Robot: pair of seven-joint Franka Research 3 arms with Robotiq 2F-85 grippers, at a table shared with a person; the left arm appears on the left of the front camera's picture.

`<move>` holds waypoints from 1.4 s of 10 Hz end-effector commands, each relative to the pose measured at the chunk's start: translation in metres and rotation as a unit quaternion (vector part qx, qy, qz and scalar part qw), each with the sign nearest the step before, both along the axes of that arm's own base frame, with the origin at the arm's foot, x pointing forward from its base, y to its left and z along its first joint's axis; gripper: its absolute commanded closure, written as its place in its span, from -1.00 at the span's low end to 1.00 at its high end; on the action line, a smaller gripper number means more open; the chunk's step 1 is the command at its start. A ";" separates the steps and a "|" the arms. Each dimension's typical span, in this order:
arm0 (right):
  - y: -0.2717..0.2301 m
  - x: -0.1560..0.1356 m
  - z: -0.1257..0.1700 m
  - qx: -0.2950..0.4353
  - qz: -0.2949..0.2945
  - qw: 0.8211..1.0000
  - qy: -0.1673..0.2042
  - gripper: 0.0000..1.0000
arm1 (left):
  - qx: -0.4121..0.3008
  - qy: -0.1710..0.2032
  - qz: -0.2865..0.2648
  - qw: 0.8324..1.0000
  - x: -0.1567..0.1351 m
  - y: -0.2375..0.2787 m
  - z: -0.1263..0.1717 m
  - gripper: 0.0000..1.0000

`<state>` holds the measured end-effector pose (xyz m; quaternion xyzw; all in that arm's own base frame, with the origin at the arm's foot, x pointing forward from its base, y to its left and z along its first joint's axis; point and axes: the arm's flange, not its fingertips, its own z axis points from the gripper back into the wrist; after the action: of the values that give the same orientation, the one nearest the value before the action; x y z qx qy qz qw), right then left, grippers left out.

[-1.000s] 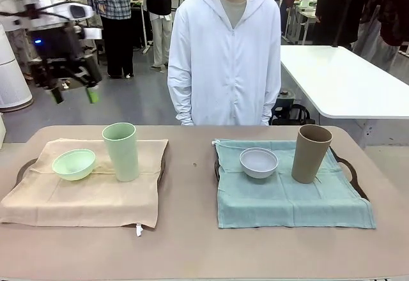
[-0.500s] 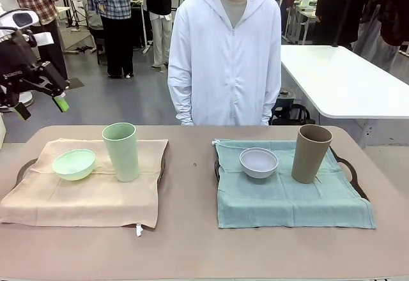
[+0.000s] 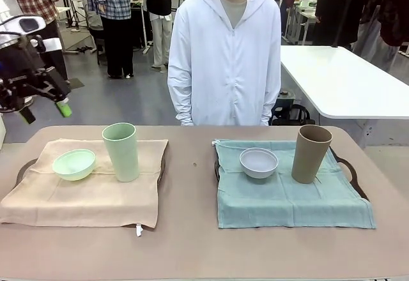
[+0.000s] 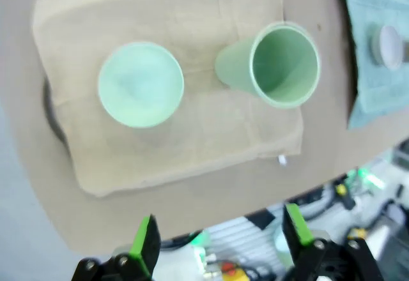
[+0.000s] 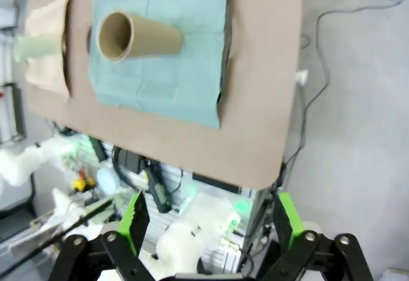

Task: Set up a tray with a mat and arrange the tableware.
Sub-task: Place the Picnic Bowl and Reusable plastic cup back onto the Handle tray in front of the human's position.

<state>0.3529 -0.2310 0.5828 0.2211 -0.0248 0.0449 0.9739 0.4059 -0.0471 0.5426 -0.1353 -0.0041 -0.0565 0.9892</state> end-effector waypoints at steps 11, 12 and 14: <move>-0.180 -0.100 -0.034 0.359 -0.057 0.927 -0.096 -1.00 | -0.391 -0.127 0.026 0.911 -0.082 0.229 -0.022 -1.00; -0.182 -0.102 -0.038 0.368 -0.063 0.922 -0.100 -1.00 | -0.404 -0.150 0.048 0.901 -0.091 0.243 -0.021 -1.00; -0.181 -0.110 -0.045 0.374 -0.061 0.921 -0.094 -1.00 | -0.410 -0.177 0.081 0.891 -0.107 0.249 -0.018 -1.00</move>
<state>0.2543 -0.3793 0.5197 0.5559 -0.1434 -0.0179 0.8186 0.3045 0.2099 0.5248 -0.5129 -0.1893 0.0106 0.8373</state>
